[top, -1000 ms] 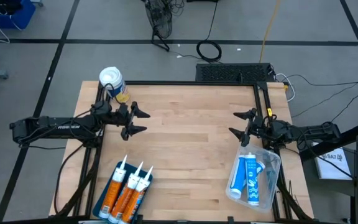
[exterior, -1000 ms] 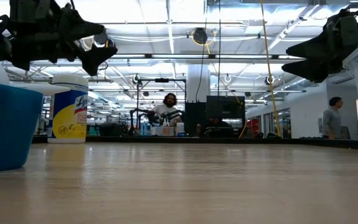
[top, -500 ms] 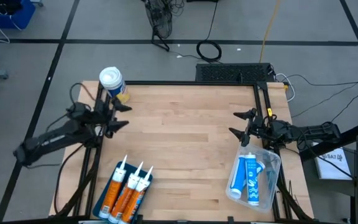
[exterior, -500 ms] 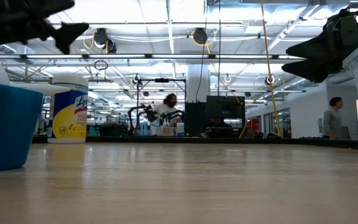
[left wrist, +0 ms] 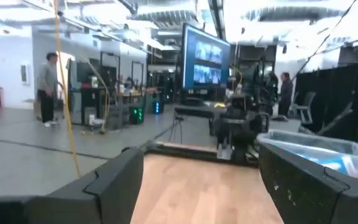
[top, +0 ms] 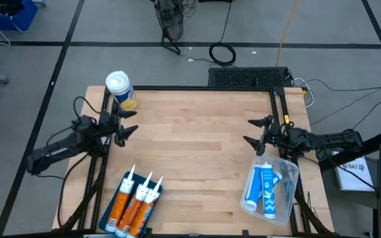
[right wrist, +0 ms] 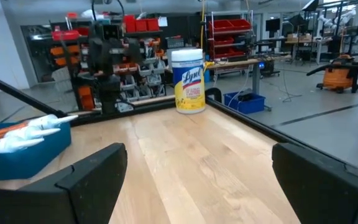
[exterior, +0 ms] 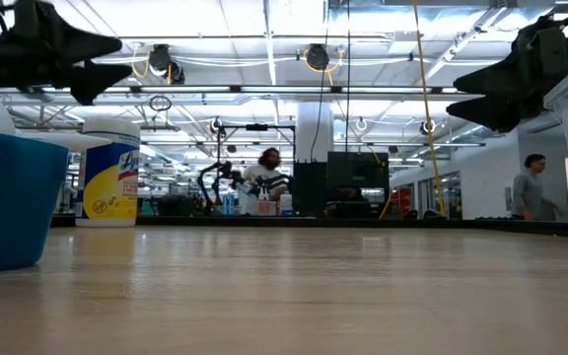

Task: Pick & place silicon tubes, Sealant and Lysol wipes
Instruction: Return to Home Position

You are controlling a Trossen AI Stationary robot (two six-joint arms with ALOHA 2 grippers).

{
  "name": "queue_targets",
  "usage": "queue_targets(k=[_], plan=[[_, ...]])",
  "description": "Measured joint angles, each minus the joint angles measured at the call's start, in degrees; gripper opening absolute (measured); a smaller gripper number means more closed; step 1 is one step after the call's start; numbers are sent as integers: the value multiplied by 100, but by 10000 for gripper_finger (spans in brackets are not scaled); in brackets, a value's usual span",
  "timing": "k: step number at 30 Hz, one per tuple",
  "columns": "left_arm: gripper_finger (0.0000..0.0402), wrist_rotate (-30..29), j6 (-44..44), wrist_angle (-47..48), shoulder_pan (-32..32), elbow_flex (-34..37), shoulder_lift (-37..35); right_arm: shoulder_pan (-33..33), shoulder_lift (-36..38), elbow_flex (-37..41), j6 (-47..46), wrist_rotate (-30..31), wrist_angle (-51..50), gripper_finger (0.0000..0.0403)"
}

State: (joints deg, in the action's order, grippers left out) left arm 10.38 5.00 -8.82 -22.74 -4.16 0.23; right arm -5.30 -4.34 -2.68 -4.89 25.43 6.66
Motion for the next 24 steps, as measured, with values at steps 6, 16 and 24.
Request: queue_targets(k=[6,16,24], plan=[[310,-280,109,247,279,352,8,0,3,0,0,0,39,375],[310,-1238,-316,196,954,352,7,0,4,0,0,-2,39,375],[310,-1360,-870,291,981,352,13,0,4,0,0,-2,39,375]])
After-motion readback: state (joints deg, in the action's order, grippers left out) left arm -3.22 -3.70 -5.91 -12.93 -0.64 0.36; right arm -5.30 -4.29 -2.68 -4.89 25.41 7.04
